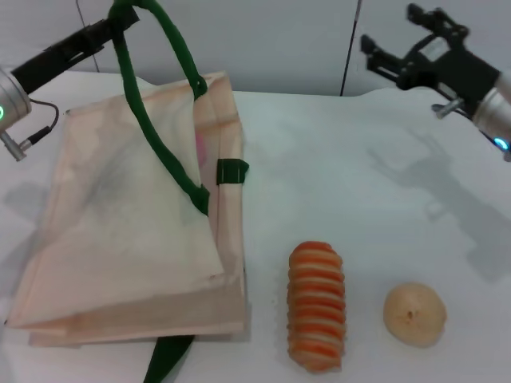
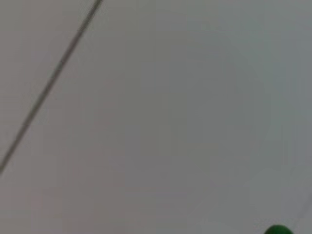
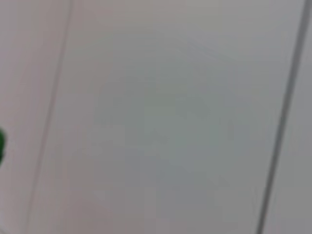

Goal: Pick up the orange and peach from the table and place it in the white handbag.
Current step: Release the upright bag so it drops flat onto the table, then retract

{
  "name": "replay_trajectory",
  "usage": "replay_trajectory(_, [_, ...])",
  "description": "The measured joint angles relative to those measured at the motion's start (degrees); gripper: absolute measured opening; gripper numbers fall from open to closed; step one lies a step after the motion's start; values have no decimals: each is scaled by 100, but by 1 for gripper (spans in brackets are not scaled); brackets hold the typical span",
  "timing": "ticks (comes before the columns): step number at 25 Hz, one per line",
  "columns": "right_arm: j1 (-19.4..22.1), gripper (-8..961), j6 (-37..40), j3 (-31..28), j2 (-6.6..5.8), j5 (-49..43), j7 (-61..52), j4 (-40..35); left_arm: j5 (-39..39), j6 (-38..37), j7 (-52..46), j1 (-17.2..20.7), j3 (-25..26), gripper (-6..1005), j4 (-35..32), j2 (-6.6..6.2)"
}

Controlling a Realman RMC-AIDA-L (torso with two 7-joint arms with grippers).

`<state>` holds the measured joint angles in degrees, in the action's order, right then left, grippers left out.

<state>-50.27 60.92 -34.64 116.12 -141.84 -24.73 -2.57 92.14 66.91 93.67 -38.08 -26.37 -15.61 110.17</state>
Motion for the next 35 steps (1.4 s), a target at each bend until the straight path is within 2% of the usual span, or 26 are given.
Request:
replay_trajectory(3, [178, 883, 126, -365, 13, 0, 179, 12, 362, -143, 707, 63, 34, 737, 146, 96])
replay_trajectory(4, [235, 883, 145, -496, 18, 0, 223, 24, 633, -240, 1273, 96, 35, 774, 252, 174])
replay_trajectory(6, [322, 882, 178, -681, 23, 3, 275, 42, 778, -274, 1584, 110, 35, 849, 306, 213])
replay_trajectory(10, [388, 882, 205, -762, 24, 38, 285, 50, 1205, -249, 2445, 209, 33, 871, 480, 336])
replay_trajectory(15, [442, 882, 207, -763, 24, 51, 287, 31, 1231, 458, 3007, 282, -50, 893, 506, 460])
replay_trajectory(19, [446, 881, 209, -766, 23, 52, 289, 37, 1004, 786, 3081, 268, -134, 894, 508, 433])
replay_trajectory(29, [447, 880, 210, -772, 8, 52, 293, 19, 49, 792, 3087, 66, -98, 896, 493, 426])
replay_trajectory(35, [448, 880, 210, -772, 7, 52, 294, 21, 359, 1024, 3363, 206, -39, 896, 452, 470])
